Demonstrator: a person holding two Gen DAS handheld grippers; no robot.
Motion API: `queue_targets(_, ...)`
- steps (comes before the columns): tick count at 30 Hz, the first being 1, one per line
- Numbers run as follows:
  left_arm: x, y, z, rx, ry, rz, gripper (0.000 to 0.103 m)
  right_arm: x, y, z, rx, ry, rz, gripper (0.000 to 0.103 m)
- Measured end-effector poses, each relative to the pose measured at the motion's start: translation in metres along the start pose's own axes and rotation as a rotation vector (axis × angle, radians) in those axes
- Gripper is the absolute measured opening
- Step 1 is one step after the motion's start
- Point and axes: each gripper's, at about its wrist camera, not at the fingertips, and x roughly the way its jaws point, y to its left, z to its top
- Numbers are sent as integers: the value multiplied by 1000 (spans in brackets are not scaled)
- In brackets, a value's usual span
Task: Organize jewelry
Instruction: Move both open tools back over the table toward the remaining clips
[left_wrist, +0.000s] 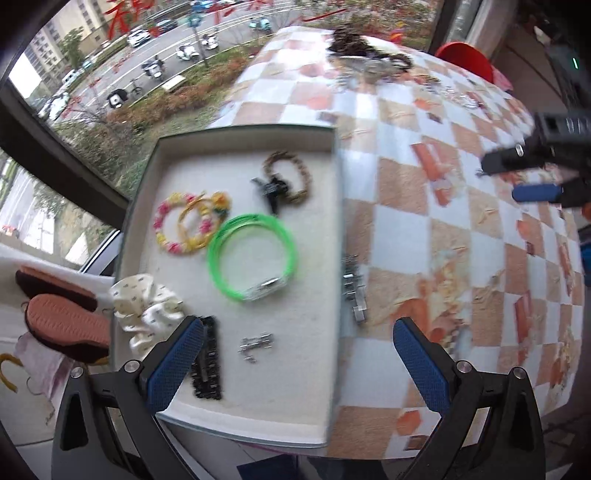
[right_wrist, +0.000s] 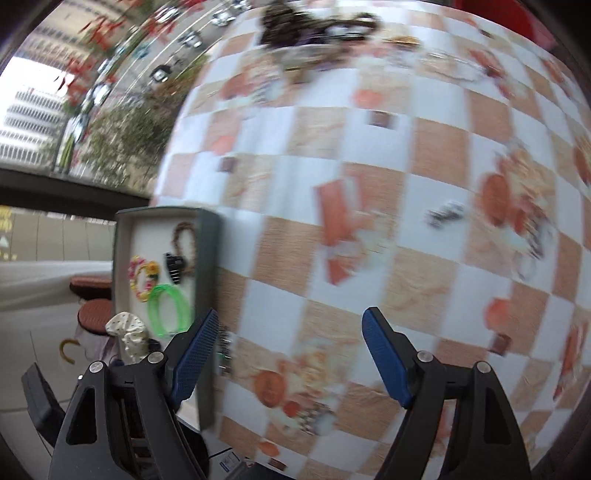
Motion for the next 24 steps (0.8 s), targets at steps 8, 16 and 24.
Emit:
queue_targets(8, -2, -52, 6, 109, 14, -91, 103, -20, -81, -28, 158, 2, -58, 82)
queue_targets(16, 10, -124, 5, 284, 20, -139, 103, -17, -116, -29, 202, 19, -76, 82)
queue_targets(24, 34, -179, 3, 410, 28, -143, 103, -11, -114, 13, 117, 1, -80, 82)
